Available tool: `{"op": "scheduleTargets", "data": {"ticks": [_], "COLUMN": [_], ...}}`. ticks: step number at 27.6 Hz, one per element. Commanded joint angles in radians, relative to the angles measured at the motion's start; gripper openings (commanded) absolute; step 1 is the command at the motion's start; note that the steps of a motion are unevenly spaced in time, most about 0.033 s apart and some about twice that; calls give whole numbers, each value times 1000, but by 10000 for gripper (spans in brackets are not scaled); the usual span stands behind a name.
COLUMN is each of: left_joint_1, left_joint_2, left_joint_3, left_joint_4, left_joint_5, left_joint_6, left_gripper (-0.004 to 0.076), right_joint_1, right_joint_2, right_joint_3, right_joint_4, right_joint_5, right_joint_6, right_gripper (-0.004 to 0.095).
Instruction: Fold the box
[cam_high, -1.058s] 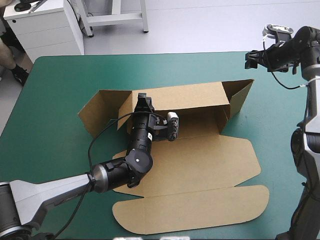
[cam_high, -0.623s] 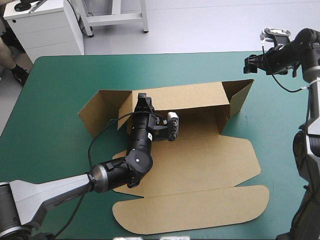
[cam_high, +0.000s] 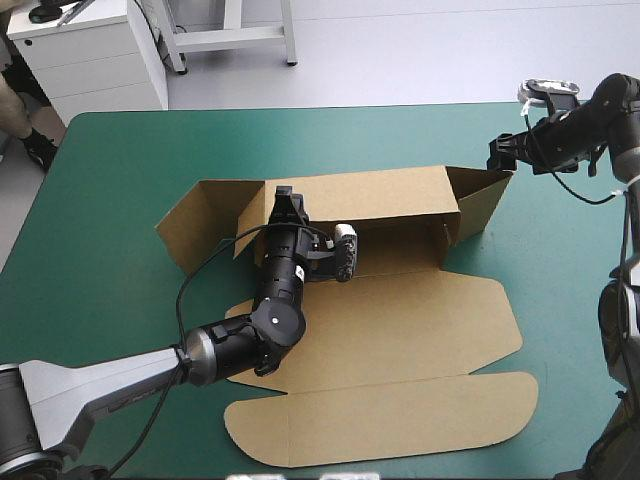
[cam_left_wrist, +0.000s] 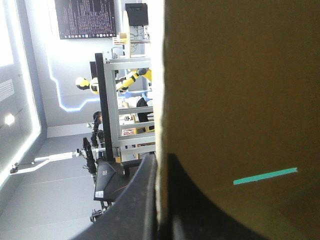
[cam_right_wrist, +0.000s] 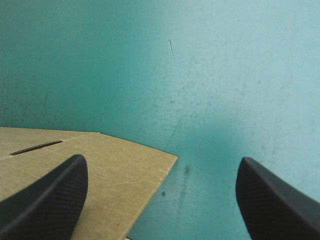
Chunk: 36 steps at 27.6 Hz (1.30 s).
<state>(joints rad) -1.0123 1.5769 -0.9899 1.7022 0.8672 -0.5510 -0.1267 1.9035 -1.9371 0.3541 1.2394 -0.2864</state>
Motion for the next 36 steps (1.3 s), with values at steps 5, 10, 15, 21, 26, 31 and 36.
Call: {"op": "scheduleTargets", "data": {"ticks": [5,10,15,21,26,31,36], "left_joint_1": [36,38,38,38,77,118,118], "left_joint_2": [-44,-44,-44,-44,-44,-44,-44], "left_joint_3": [-31,-31,-31,-31,-34,-60,-90], "left_joint_4": [99,99,99,99,101,101,101], "left_joint_5": [51,47,47,47,19,-16,-39], "left_joint_6": [-16,-16,-16,-18,-65,-65,-65], "left_gripper": [-10,-10,-10,-10,-10,-10,-10], "right_joint_1": [-6,-6,-6,-6,-6,-6,-6], "right_joint_2": [-105,-117,-117,-117,-118,-118,-118], "right_joint_3": [122,160,160,160,160,125,70], "right_joint_4": [40,52,69,75,88,88,118], "right_joint_5": [16,16,16,16,14,5,5], "right_joint_6": [-34,-44,-42,-32,-32,-18,-12], "right_gripper": [741,740,741,741,741,741,741]}}
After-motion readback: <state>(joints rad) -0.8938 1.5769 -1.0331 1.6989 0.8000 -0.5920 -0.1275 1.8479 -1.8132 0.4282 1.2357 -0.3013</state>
